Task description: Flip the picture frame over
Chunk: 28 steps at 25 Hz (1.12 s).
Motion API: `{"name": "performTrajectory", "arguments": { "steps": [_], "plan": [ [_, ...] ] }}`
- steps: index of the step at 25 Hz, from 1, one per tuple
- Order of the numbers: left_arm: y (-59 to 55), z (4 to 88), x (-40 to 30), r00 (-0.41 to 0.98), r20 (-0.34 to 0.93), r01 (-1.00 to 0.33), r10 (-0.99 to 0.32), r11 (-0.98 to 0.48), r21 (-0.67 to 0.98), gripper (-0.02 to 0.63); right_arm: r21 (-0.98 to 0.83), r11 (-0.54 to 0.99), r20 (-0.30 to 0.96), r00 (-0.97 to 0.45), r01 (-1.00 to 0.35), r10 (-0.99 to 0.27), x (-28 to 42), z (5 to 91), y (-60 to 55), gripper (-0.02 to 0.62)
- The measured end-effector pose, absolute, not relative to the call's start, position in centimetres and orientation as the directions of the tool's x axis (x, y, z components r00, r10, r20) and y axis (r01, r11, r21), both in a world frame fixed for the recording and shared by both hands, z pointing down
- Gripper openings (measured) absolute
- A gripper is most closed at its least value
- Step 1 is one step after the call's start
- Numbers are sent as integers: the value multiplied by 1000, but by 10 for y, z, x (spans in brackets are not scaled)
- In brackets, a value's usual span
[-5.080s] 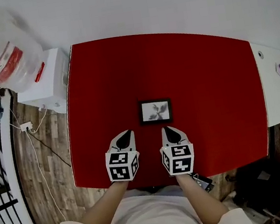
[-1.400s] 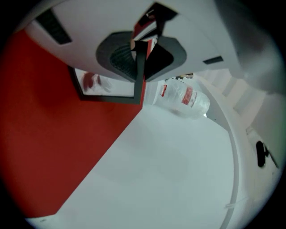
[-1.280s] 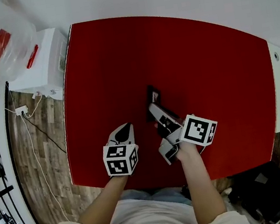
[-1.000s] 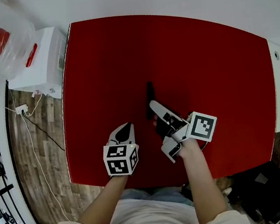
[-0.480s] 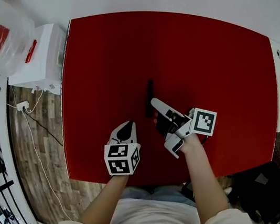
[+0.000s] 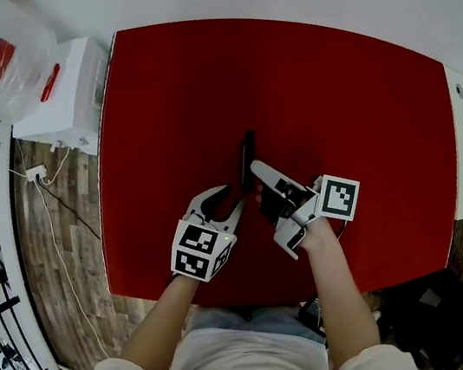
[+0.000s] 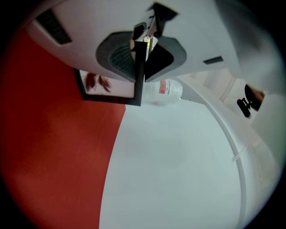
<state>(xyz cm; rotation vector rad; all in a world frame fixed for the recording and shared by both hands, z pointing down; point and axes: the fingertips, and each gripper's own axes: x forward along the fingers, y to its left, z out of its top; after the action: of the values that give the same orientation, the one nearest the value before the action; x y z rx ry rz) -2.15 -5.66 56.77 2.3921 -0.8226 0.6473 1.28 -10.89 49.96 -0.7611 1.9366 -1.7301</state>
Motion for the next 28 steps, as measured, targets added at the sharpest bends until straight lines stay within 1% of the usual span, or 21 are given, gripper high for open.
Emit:
{"name": "performTrajectory", "arguments": {
  "steps": [8, 15, 17, 22, 24, 25, 26, 28],
  "plan": [
    [-57, 569, 8, 739, 591, -581, -325, -751, 313, 117, -989, 72, 51, -756, -128, -652, 22, 498, -109, 66],
    [-60, 567, 22, 748, 583, -560, -317, -774, 296, 130, -990, 70, 47, -756, -121, -653, 26, 499, -110, 66],
    [-62, 567, 23, 739, 587, -572, -331, -769, 285, 130, -990, 69, 47, -757, -122, -652, 26, 499, -109, 66],
    [-63, 572, 24, 742, 581, -588, -335, -741, 324, 120, -987, 71, 65, -756, -145, -651, 31, 498, -108, 66],
    [-62, 572, 26, 740, 584, -584, -334, -750, 310, 115, -978, 77, 99, -753, -196, -650, 36, 496, -108, 67],
    [-62, 572, 27, 739, 586, -581, -333, -756, 304, 115, -966, 87, 129, -750, -242, -649, 39, 493, -109, 67],
    [-62, 571, 27, 739, 587, -578, -331, -760, 299, 114, -946, 107, 168, -743, -307, -648, 42, 489, -110, 67],
    [-63, 571, 28, 739, 589, -574, -328, -764, 295, 114, -862, 156, 281, -711, -483, -645, 46, 484, -114, 71]
  ]
}}
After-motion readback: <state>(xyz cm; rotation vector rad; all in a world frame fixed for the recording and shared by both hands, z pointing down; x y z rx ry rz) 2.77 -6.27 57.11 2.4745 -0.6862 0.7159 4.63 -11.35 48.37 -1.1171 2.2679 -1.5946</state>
